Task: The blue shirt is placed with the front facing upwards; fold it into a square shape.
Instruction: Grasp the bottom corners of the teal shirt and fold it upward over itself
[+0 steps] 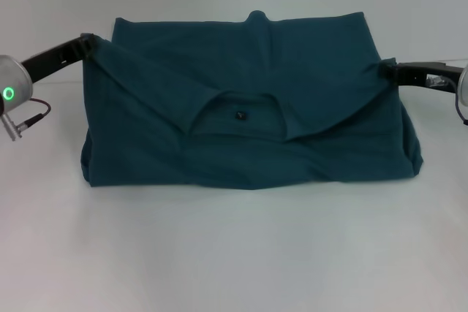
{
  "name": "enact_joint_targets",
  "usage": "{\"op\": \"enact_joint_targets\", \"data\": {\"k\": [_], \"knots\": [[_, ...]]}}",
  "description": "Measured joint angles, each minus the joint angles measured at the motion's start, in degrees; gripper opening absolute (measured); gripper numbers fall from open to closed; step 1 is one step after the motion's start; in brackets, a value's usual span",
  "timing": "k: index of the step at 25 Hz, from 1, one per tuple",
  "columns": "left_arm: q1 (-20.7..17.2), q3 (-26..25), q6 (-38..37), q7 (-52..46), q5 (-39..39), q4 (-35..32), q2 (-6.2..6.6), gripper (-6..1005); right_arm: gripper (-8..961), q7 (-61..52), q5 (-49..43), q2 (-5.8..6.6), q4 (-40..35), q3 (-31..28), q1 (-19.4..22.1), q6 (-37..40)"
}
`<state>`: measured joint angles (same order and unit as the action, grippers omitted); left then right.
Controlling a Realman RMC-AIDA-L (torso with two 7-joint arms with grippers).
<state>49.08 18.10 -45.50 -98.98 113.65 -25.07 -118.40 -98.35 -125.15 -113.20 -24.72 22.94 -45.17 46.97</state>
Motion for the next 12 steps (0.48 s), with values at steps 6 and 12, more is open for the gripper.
{"op": "enact_joint_targets", "data": {"k": [6, 12], "knots": [[0.0, 2.6, 0.3, 0.7, 0.1, 0.1, -0.55, 78, 34, 0.0, -0.2, -0.28, 0.5, 0.1, 0.0, -1.9], [-0.1, 7.1, 1.9, 0.8, 0.0, 0.0, -1.36, 138, 43, -0.6, -0.3, -0.29, 1.4, 1.1, 0.4, -2.6]]}}
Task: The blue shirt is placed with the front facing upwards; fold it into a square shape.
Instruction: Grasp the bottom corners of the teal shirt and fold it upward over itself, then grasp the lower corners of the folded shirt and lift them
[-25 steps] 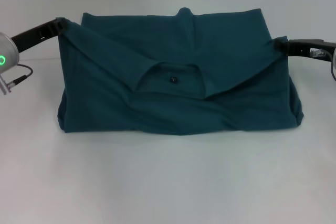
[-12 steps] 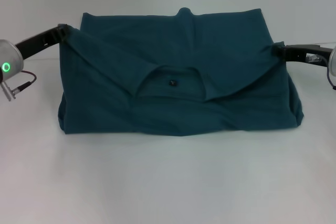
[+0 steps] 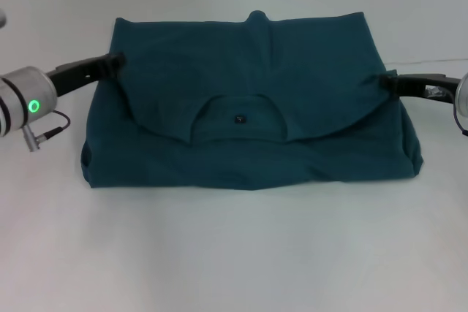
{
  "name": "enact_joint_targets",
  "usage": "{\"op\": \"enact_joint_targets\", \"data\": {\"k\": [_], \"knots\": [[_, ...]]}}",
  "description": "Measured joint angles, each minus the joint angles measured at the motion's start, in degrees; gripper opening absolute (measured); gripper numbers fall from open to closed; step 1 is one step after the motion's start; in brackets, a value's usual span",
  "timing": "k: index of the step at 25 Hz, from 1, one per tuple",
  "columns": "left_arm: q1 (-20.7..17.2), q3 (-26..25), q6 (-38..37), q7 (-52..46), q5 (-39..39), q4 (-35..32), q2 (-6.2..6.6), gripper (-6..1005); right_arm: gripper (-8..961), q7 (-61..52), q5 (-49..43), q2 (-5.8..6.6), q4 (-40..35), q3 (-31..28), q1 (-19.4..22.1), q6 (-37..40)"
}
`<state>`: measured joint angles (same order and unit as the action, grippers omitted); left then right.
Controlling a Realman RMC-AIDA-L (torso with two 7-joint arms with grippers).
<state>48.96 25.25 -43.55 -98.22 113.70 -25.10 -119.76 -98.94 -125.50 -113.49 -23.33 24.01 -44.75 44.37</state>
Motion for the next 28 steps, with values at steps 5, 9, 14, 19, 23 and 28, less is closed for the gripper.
{"op": "enact_joint_targets", "data": {"k": [5, 9, 14, 19, 23, 28], "knots": [[0.0, 1.7, 0.4, -0.2, 0.0, -0.2, -0.43, 247, 57, 0.0, 0.0, 0.03, 0.5, 0.9, 0.3, -0.1], [-0.3, 1.2, 0.7, -0.4, -0.2, -0.3, -0.55, 334, 104, 0.0, 0.0, 0.07, 0.5, 1.7, 0.6, -0.2], [-2.3, 0.9, 0.3, -0.5, -4.0, -2.0, -0.64, 513, 223, 0.0, 0.0, 0.14, 0.1, 1.9, 1.2, -0.1], [-4.5, 1.1, -1.1, -0.5, -7.3, -5.4, -1.19, 603, 390, -0.1, 0.0, 0.44, -0.3, 1.9, 1.6, 0.5], [-4.7, 1.2, -1.4, -0.5, -7.6, -6.0, -1.15, 600, 482, -0.7, 0.0, 0.64, -0.8, 2.0, 1.9, 0.9], [-5.1, 1.2, -1.7, -0.5, -7.6, -7.1, -1.26, 598, 500, -0.8, 0.2, 0.57, -2.0, 1.9, 3.1, 2.8]]}}
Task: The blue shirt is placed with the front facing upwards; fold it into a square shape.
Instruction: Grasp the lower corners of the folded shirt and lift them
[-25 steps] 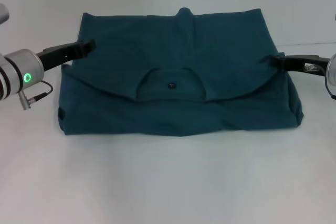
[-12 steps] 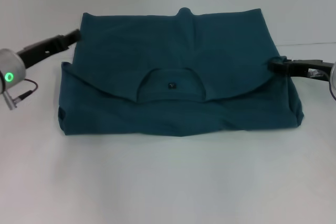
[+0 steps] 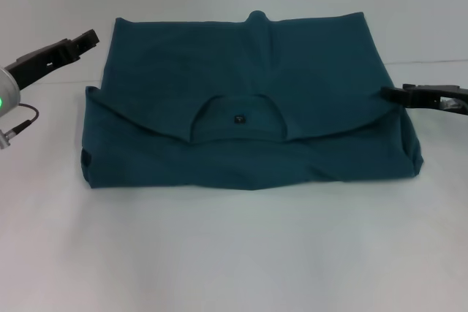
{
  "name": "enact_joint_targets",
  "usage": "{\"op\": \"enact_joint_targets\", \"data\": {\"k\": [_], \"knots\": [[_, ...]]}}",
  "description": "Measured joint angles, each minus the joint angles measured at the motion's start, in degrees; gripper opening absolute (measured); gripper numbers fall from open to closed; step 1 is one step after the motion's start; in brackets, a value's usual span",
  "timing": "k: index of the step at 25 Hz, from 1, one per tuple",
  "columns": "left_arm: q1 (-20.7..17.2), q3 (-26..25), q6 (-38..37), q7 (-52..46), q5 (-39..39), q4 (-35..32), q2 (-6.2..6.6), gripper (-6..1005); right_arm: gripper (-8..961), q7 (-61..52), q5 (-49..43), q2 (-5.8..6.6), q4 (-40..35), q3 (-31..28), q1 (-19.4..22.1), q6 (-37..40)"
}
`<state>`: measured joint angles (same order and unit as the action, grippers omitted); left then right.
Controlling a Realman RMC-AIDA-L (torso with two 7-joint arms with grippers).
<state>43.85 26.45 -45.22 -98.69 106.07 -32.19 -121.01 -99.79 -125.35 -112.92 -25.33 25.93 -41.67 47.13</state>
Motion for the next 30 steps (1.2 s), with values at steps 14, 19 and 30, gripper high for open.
{"op": "enact_joint_targets", "data": {"k": [14, 19, 30], "knots": [[-6.6, 0.0, -14.1, -1.1, -0.4, -5.3, -0.35, 591, 499, -2.0, 1.9, -2.81, -11.7, -0.3, 8.3, 14.7], [-10.4, 0.5, -19.1, -0.3, -0.2, -7.7, -0.49, 595, 492, -5.3, 0.9, -1.5, -11.8, -0.1, 10.4, 19.3], [-16.1, 0.6, -22.8, 4.1, 0.3, -8.9, -1.48, 594, 492, -12.5, -5.7, -0.27, -11.8, 0.7, 10.3, 22.1]]}}
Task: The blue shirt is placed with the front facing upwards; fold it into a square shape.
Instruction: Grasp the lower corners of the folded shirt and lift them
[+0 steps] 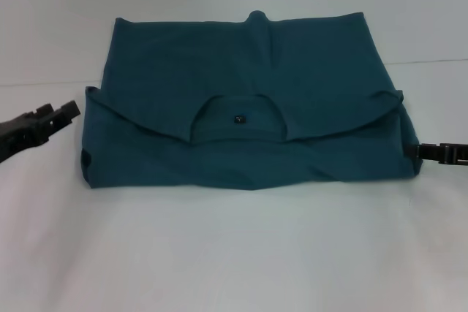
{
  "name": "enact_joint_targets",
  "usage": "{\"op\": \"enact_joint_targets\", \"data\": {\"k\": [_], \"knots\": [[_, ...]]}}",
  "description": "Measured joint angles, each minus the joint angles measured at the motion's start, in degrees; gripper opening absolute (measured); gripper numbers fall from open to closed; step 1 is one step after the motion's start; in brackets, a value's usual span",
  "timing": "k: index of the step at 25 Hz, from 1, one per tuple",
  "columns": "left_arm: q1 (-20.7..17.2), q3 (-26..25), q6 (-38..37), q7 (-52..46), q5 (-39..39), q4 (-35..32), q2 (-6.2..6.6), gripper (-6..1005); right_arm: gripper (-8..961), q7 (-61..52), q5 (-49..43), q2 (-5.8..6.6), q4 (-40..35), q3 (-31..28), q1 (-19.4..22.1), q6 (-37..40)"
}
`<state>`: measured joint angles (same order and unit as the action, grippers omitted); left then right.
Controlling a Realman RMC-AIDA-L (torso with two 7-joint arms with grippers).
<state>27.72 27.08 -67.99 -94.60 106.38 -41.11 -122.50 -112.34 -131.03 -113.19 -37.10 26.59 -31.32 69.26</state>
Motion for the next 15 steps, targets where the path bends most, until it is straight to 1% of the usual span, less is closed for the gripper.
{"op": "enact_joint_targets", "data": {"k": [3, 10, 15], "knots": [[-0.6, 0.1, 0.3, 0.7, 0.1, 0.1, -0.33, 592, 492, -1.1, -0.4, -0.08, 0.1, 1.3, -0.6, -1.1], [-1.2, 0.1, 0.4, 1.0, 0.2, 0.4, -0.63, 589, 491, -2.5, -0.5, -1.11, 0.7, 5.5, -1.7, -6.1], [-1.1, 0.1, 0.4, 1.0, 0.2, 0.4, -0.65, 588, 490, -3.2, -0.5, -1.27, 1.0, 6.1, -1.7, -7.5]]}}
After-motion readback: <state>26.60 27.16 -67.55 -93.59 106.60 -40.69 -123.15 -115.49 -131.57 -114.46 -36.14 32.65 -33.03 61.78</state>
